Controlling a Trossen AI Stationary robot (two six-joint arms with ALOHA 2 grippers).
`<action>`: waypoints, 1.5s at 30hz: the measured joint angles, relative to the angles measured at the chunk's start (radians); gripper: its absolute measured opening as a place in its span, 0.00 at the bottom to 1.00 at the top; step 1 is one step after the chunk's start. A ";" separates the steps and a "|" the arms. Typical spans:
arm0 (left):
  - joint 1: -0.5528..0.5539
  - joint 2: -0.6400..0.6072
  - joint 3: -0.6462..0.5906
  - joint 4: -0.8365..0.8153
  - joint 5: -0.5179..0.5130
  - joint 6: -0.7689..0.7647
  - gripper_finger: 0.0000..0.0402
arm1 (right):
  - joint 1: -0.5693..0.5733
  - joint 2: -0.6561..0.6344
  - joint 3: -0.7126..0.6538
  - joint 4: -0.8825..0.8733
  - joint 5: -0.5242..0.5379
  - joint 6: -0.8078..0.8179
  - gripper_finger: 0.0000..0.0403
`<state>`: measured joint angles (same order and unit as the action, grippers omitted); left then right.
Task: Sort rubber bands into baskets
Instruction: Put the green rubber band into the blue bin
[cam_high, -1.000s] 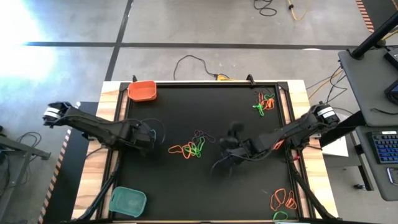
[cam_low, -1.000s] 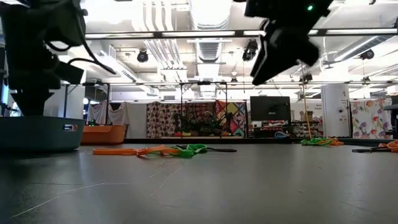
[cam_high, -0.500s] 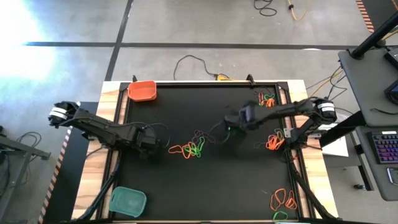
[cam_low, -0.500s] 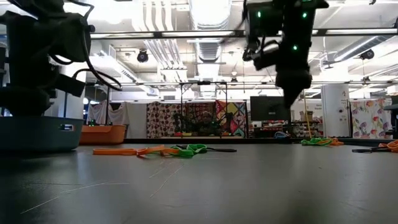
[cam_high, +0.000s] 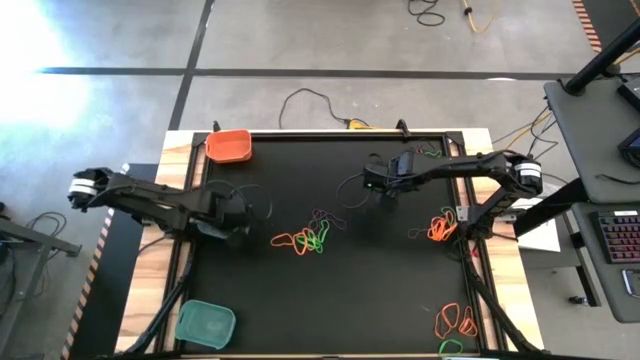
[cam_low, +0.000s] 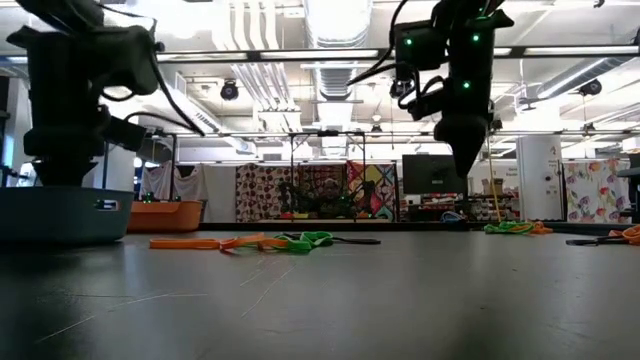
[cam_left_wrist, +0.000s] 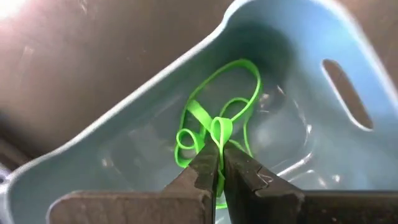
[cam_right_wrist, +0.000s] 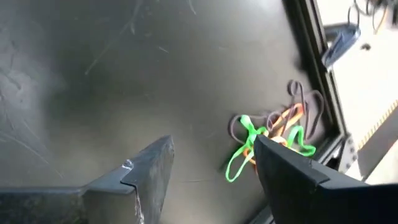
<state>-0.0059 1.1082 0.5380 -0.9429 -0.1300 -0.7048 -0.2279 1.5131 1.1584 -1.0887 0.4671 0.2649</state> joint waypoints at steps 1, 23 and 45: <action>0.017 -0.007 -0.009 0.010 0.012 0.010 0.00 | 0.000 0.000 0.000 0.006 0.003 -0.029 0.54; 0.091 0.085 -0.027 0.097 0.016 0.014 0.12 | -0.398 0.001 -0.108 0.076 -0.158 -0.051 0.54; 0.057 0.062 0.188 -0.215 -0.040 -0.023 0.39 | -0.548 0.001 -0.296 0.370 -0.284 -0.097 0.43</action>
<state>0.0507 1.1699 0.7265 -1.1577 -0.1701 -0.7273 -0.7754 1.5143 0.8628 -0.7189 0.1834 0.1683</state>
